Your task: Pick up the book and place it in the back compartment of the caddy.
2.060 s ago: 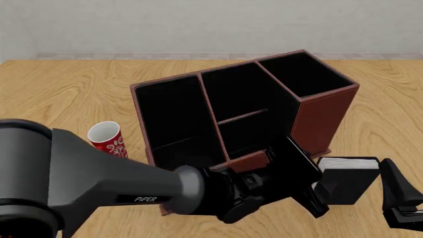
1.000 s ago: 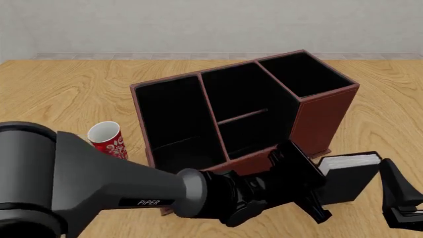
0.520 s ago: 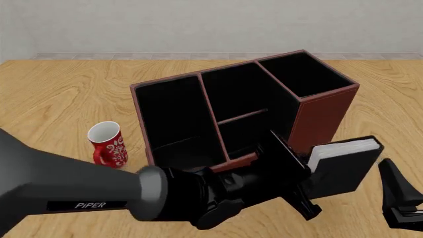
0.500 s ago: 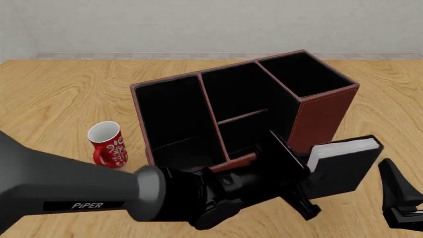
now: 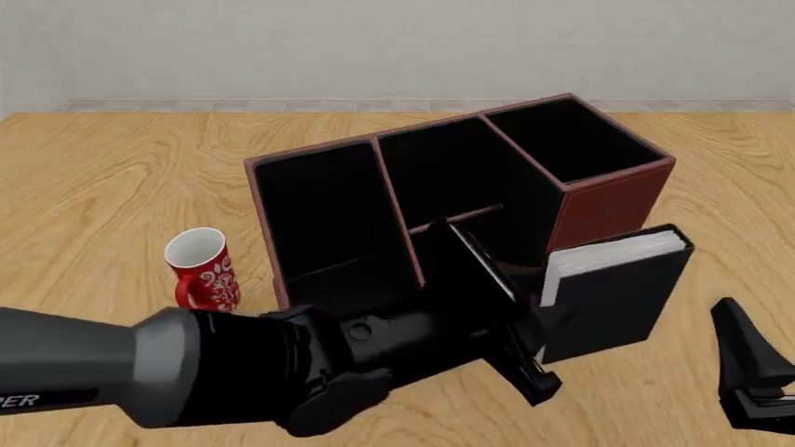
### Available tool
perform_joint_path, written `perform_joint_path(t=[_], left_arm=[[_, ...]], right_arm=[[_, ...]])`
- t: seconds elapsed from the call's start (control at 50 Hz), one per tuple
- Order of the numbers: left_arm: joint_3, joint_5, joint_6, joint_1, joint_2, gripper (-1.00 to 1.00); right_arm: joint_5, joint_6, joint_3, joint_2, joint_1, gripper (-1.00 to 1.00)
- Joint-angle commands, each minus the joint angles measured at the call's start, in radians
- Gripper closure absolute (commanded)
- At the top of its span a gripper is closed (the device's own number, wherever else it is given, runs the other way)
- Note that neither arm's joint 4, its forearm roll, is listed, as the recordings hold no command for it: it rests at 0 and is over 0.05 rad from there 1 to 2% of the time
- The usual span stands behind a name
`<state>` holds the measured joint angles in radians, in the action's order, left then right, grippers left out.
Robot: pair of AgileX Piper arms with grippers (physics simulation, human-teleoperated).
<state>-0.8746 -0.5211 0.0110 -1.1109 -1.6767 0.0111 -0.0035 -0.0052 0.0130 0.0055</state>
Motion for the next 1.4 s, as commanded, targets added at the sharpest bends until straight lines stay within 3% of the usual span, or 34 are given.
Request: perform_joint_path(t=[0.02, 0.46, 0.8, 1.4], left_arm=[[0.063, -0.006, 0.02, 0.036, 0.099, 1.0], [0.177, 0.039, 0.032, 0.112, 0.279, 1.0], [0.147, 0.123, 0.082, 0.21, 0.365, 1.0], [0.1, 0.091, 0.1, 0.249, 0.251, 1.0]], right_arm=[[0.0, 0.0, 0.0, 0.0, 0.0, -1.0], [0.0, -0.001, 0.0, 0.0, 0.0, -1.0], [0.0, 0.0, 0.0, 0.0, 0.0, -1.0], [0.0, 0.0, 0.0, 0.0, 0.0, -1.0]])
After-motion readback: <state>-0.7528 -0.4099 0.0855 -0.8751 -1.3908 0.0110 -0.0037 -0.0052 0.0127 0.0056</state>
